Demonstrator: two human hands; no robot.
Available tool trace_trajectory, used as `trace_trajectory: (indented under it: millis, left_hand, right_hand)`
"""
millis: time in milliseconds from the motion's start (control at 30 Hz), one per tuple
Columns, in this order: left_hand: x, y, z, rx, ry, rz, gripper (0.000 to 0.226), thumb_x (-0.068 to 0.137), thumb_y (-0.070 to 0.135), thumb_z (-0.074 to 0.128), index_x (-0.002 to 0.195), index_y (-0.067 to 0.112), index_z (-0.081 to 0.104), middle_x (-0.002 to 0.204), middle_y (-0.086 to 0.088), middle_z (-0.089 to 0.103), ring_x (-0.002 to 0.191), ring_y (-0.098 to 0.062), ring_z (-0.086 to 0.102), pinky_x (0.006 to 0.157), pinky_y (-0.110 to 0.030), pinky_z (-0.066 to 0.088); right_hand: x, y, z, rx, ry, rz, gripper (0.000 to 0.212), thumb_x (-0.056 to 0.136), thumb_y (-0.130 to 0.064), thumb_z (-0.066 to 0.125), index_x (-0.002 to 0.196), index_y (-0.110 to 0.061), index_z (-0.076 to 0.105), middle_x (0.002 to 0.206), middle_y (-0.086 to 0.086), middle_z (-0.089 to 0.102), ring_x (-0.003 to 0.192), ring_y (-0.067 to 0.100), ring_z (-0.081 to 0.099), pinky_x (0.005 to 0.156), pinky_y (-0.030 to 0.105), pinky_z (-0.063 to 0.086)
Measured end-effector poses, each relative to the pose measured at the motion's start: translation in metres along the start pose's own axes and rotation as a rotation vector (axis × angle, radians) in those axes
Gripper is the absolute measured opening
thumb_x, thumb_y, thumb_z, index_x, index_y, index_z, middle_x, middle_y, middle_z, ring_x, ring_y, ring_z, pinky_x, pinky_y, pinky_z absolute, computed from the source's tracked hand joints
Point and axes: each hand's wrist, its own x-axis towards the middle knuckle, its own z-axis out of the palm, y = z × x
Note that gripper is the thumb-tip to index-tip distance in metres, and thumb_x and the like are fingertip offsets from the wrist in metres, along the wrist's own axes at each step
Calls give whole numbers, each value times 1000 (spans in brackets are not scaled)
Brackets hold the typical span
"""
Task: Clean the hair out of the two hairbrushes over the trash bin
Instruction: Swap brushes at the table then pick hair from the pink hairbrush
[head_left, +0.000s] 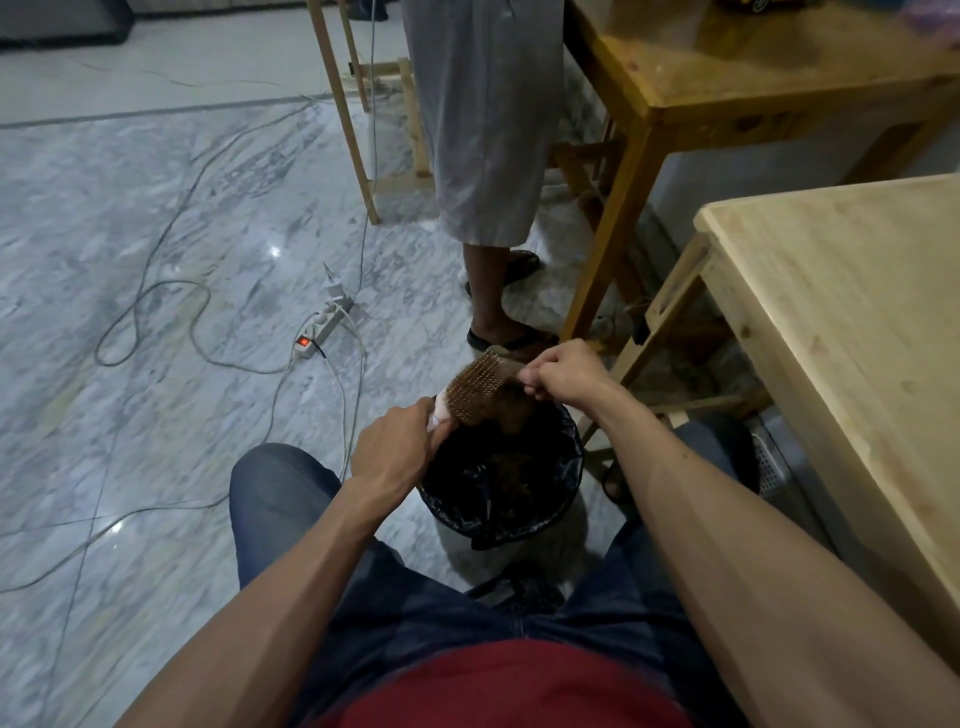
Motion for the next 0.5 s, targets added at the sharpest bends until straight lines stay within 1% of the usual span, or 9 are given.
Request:
trace_trajectory:
  millis: [133, 200, 233, 300, 367, 400, 433, 467, 500]
  left_hand:
    - [1, -7, 2, -3, -17, -17, 29, 99, 47, 50, 85, 24, 40, 67, 0, 49, 58, -25, 47, 51, -34, 31]
    - [-1, -5, 5, -2, -25, -6, 29, 99, 47, 50, 84, 24, 39, 64, 3, 46, 57, -24, 46, 51, -33, 31]
    - [-2, -4, 7, -10, -29, -6, 30, 99, 46, 50, 83, 23, 39, 62, 4, 44, 56, -23, 45, 51, -33, 30]
    - [-3, -2, 10, -26, -28, -8, 32, 99, 46, 50, 82, 21, 41, 61, 5, 43, 57, -24, 47, 50, -33, 29]
    - [-5, 0, 12, -20, -27, -1, 31, 99, 46, 50, 85, 18, 46, 64, 3, 48, 59, -24, 49, 50, -34, 29]
    - [-5, 1, 12, -15, -27, 4, 31, 99, 46, 50, 88, 17, 49, 67, 2, 51, 60, -24, 50, 51, -34, 30]
    - [-5, 2, 11, -9, -27, 7, 31, 98, 46, 50, 91, 17, 52, 70, 1, 53, 61, -24, 51, 52, -34, 32]
    - [-4, 3, 10, -5, -25, 10, 31, 98, 46, 50, 93, 16, 54, 72, 0, 55, 62, -25, 51, 53, -34, 33]
    - [-4, 3, 9, -4, -22, 13, 31, 98, 46, 49, 95, 16, 55, 73, 0, 55, 63, -25, 52, 53, -34, 34]
  right_hand:
    - [0, 10, -12, -26, 141, 88, 16, 82, -15, 73, 71, -7, 81, 70, 7, 79, 73, 21, 77, 71, 35, 63]
    - [4, 13, -17, 29, 184, 153, 16, 79, -12, 68, 72, -5, 81, 76, 10, 80, 74, 24, 78, 71, 37, 63]
    - [5, 14, -18, 52, 187, 180, 17, 80, -12, 67, 78, -4, 81, 82, 12, 80, 76, 24, 78, 71, 37, 62]
    - [9, 13, -19, 45, 126, 185, 29, 85, -18, 66, 104, -1, 79, 106, 17, 79, 91, 27, 75, 78, 39, 59]
    - [7, 9, -16, 53, 25, 145, 48, 92, -38, 67, 130, -8, 69, 129, 10, 70, 114, 27, 68, 96, 41, 55]
    - [4, 7, -14, 77, -33, 116, 56, 92, -49, 67, 135, -14, 66, 132, 5, 67, 116, 23, 66, 98, 40, 54]
    - [2, 5, -12, 101, -99, 84, 59, 90, -55, 69, 136, -18, 64, 130, 1, 67, 113, 18, 66, 95, 37, 55]
    - [1, 5, -10, 107, -160, 43, 57, 88, -56, 72, 132, -21, 66, 124, -2, 69, 107, 14, 68, 88, 34, 55]
    - [0, 5, -7, 95, -192, 1, 47, 87, -50, 76, 124, -22, 70, 116, -2, 73, 100, 12, 70, 82, 30, 56]
